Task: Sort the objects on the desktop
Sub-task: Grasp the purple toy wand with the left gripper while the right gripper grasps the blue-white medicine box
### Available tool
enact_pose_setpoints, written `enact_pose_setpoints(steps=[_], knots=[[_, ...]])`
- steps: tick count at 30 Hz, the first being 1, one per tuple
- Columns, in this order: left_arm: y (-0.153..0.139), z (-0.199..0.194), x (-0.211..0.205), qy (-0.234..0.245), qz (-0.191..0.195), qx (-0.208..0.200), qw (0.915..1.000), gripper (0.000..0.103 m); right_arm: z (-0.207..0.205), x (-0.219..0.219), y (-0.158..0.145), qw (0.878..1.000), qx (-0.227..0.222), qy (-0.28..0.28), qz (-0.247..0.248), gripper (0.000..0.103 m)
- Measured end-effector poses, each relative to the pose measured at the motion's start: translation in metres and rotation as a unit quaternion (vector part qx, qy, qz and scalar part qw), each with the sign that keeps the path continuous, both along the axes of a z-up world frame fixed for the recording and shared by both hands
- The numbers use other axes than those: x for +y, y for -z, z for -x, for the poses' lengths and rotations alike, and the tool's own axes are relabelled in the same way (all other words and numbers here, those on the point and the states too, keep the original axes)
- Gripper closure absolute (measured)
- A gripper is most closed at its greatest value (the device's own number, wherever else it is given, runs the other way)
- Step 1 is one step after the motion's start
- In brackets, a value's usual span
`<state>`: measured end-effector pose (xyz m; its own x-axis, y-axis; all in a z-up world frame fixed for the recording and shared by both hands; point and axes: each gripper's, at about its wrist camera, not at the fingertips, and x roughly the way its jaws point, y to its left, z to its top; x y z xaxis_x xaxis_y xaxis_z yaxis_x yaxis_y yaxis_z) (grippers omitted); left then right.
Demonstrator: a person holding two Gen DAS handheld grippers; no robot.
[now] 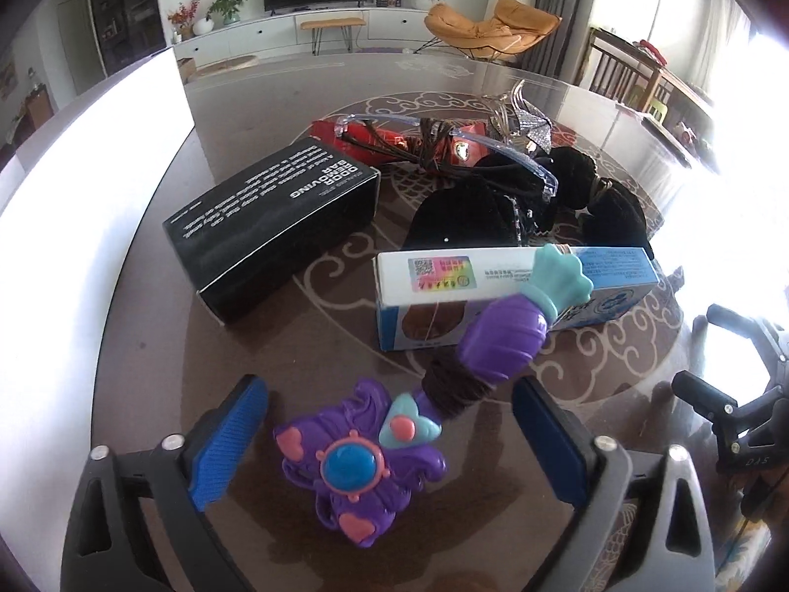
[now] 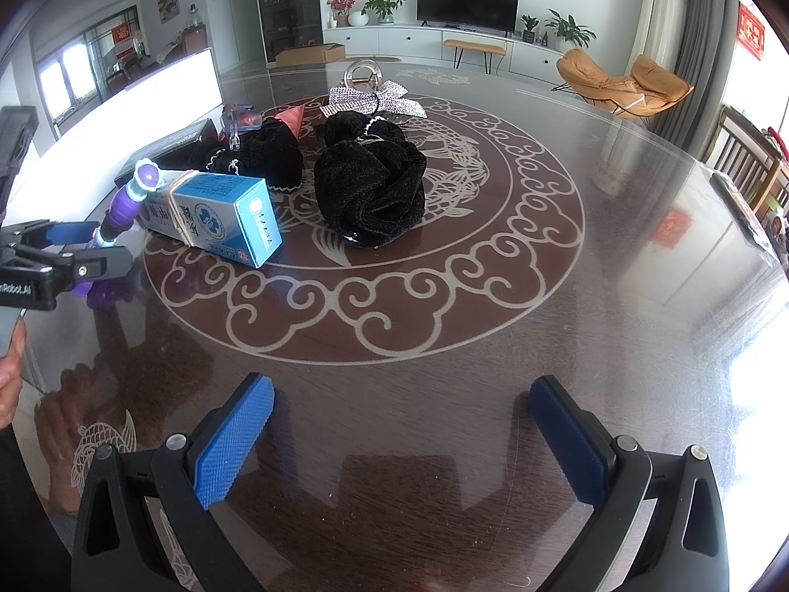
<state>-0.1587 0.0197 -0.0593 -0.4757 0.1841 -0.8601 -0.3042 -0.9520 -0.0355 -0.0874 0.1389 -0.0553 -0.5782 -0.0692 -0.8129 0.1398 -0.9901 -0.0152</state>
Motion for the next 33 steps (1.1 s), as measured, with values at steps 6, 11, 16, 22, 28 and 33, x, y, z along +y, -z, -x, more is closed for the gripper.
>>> enact_pose_setpoints(steps=[6,11,16,22,28,33], knots=[[-0.008,-0.006,0.013,0.039,0.014,0.013,0.9991,0.064,0.0,0.0,0.0,1.0,0.0,0.0,0.0,0.0],[-0.01,-0.036,-0.017,0.008,-0.059,0.004,0.9982,0.064,0.0,0.0,0.0,1.0,0.0,0.0,0.0,0.0],[-0.017,-0.062,-0.049,-0.021,-0.109,0.013,0.9938,0.064,0.007,-0.012,-0.002,0.998,-0.039,-0.046,-0.002,0.001],[-0.024,-0.075,-0.057,-0.041,-0.135,0.025,0.9897,0.064,0.035,-0.1,-0.06,0.968,0.02,-0.237,-0.081,0.004],[-0.034,-0.102,-0.075,-0.061,-0.157,0.04,0.9849,0.064,0.079,-0.167,-0.043,0.928,-0.061,-0.336,-0.151,0.035],[-0.04,-0.112,-0.087,-0.072,-0.168,0.042,0.9822,0.064,0.096,-0.178,-0.028,0.922,-0.116,-0.341,-0.145,0.075]])
